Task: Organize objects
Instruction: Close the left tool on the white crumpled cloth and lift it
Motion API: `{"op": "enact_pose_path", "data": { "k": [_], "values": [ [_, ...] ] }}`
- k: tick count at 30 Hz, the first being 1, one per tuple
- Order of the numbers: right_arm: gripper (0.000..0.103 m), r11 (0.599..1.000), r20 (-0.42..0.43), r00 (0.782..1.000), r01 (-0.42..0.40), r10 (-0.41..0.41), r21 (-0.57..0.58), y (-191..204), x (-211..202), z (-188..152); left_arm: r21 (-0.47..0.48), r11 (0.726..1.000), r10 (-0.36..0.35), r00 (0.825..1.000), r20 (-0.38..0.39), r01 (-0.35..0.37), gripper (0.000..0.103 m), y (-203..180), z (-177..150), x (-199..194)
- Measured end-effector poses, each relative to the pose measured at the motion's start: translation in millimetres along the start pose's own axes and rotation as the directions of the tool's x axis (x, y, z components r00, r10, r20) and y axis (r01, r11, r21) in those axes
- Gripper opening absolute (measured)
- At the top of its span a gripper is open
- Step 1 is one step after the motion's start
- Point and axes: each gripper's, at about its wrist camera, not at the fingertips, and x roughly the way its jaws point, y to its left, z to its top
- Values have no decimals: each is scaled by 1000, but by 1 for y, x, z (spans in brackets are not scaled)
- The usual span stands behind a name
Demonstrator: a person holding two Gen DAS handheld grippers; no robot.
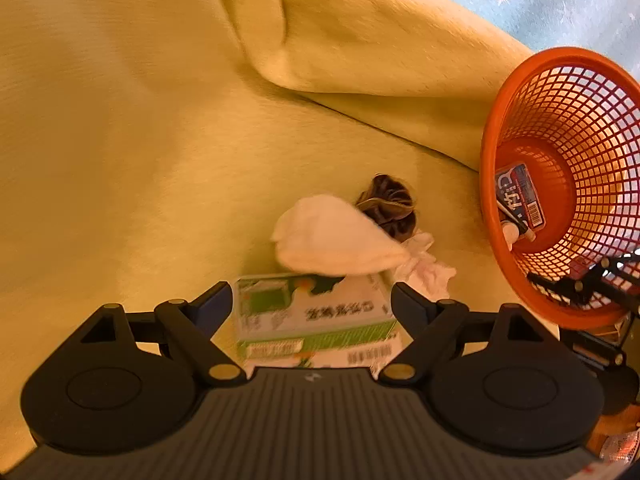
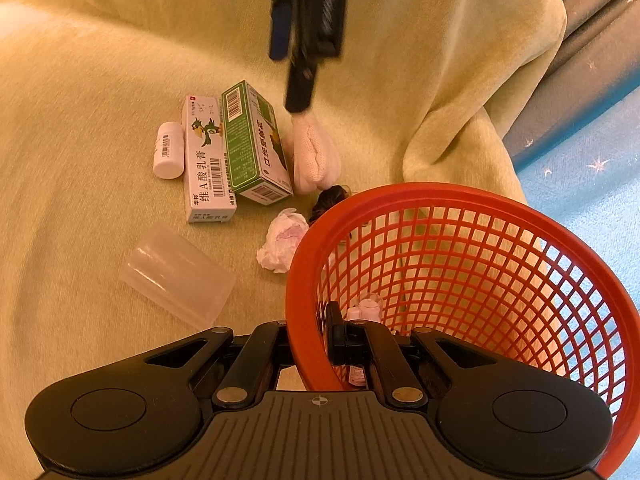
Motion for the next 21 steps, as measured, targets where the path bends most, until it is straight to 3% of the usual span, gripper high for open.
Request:
{"op": "enact_pose_path", "data": {
  "k": [8, 11, 14, 16, 21],
  "values": [
    [1, 1000, 4, 1000, 1, -1, 5, 0, 0, 0, -105, 993, -50, 999, -12, 48, 83, -1, 21, 32],
    [1, 1000, 6, 1000, 2, -2, 4, 1, -1, -1, -141, 988, -65, 998, -24, 61, 77, 0, 27, 41],
    [1, 1000, 6, 1000, 2, -2, 6, 1, -1, -1, -148, 988, -57, 997, -56, 48, 63, -1, 29, 50],
    [1, 1000, 7, 1000, 2, -2, 6, 2, -1, -1, -137, 990, -49, 996, -79, 38, 48, -2, 30, 54],
    [1, 1000, 7, 1000, 1, -1, 6, 1, 0, -1, -95, 995, -39, 994, -100, 30, 27, -4, 28, 52]
  ]
}}
